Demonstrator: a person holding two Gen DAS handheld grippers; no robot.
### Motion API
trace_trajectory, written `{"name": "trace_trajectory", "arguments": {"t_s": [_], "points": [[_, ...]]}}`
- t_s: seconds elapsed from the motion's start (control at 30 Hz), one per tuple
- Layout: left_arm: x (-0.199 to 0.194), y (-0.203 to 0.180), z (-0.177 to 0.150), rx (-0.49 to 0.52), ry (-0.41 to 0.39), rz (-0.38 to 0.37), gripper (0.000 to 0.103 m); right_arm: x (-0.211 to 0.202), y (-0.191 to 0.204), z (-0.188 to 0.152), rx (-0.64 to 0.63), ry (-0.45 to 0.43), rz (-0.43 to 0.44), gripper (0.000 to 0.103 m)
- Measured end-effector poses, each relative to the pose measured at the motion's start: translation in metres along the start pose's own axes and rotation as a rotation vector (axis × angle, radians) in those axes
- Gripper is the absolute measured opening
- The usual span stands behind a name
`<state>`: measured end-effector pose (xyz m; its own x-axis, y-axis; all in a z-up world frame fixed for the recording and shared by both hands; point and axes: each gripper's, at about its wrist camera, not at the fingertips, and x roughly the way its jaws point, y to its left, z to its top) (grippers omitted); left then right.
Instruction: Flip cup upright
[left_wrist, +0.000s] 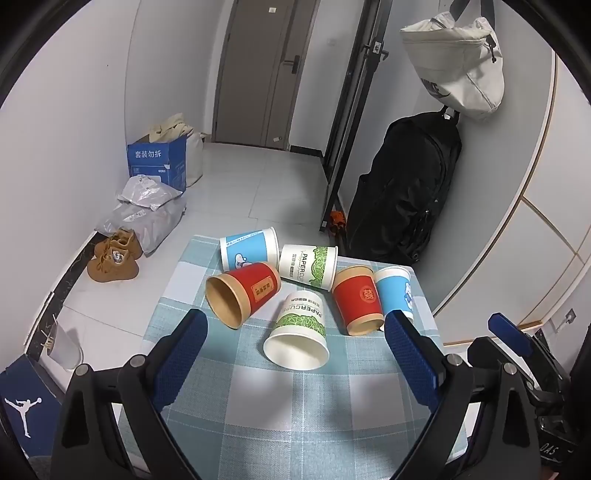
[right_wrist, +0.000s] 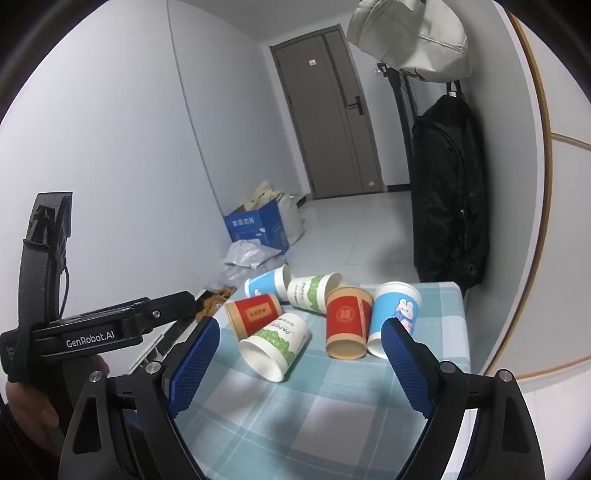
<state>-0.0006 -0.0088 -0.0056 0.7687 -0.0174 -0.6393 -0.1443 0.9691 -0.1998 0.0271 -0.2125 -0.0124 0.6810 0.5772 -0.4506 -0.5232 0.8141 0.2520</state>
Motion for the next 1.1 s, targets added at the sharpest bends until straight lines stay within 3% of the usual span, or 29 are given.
{"name": "trace_trajectory", "arguments": {"t_s": [1.1], "points": [[0.0098,-0.0002,0.0040,-0.007,0.037,-0.005,0.094,0.0027,-0.0034,-0.0018,0.021,0.022,0.003,0.091]]}}
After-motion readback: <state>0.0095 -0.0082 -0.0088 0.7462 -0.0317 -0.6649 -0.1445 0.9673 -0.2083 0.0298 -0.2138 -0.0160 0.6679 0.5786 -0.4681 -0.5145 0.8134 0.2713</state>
